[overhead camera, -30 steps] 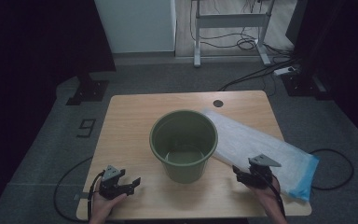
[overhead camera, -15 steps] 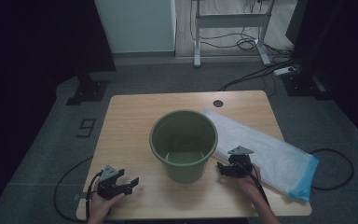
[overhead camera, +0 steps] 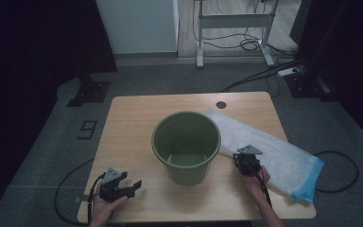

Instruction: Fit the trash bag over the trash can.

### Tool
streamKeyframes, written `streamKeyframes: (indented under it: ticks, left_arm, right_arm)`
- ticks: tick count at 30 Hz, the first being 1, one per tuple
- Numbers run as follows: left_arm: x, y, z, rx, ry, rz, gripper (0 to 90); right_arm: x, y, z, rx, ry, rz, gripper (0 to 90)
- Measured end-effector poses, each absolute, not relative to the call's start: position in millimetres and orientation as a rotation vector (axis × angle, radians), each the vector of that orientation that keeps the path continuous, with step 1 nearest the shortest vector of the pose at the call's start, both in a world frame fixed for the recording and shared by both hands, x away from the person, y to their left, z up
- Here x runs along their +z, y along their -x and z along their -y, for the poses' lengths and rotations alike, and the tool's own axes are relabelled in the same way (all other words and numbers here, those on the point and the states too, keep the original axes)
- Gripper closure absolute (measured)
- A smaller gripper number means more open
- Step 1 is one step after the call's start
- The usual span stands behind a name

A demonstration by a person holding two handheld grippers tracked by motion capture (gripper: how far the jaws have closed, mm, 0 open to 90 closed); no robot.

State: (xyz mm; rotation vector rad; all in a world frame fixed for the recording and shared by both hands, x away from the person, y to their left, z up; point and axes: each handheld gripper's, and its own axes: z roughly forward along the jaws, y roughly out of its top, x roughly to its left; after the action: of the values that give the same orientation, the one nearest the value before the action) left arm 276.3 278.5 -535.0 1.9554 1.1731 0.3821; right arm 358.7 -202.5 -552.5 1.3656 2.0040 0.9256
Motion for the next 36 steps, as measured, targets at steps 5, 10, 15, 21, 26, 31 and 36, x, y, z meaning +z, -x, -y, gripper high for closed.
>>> streamKeyframes:
  ticks: [5, 10, 15, 21, 26, 31, 36]
  left_arm:
    - [-535.8, -276.5, -279.4, 0.381, -1.958, -1.182, 21.9]
    - [-536.4, -276.1, -277.8, 0.38, -1.966, -1.178, 21.9]
    - [-536.7, -275.9, -278.6, 0.378, -1.964, -1.185, 21.9]
    - [-536.6, -276.1, -279.7, 0.377, -1.962, -1.184, 21.8]
    - [-537.3, -276.2, -279.8, 0.374, -1.962, -1.189, 21.8]
    - [-537.0, -275.7, -279.2, 0.372, -1.958, -1.188, 21.8]
    - [-537.7, -275.8, -279.9, 0.37, -1.958, -1.19, 21.8]
  right_arm:
    - [-546.4, -348.9, 218.4, 1.032, -1.394, -1.894, 89.0]
    - [-528.1, -338.9, 235.5, 1.181, -1.413, -1.757, 89.0]
    - [-503.7, -332.6, 246.3, 1.286, -1.393, -1.667, 89.1]
    - [-472.3, -324.1, 251.0, 1.366, -1.352, -1.585, 89.2]
    - [-435.5, -316.4, 253.0, 1.411, -1.308, -1.52, 89.2]
    - [-406.6, -313.7, 253.5, 1.441, -1.275, -1.48, 89.2]
    - [-376.6, -313.6, 252.4, 1.457, -1.229, -1.438, 89.2]
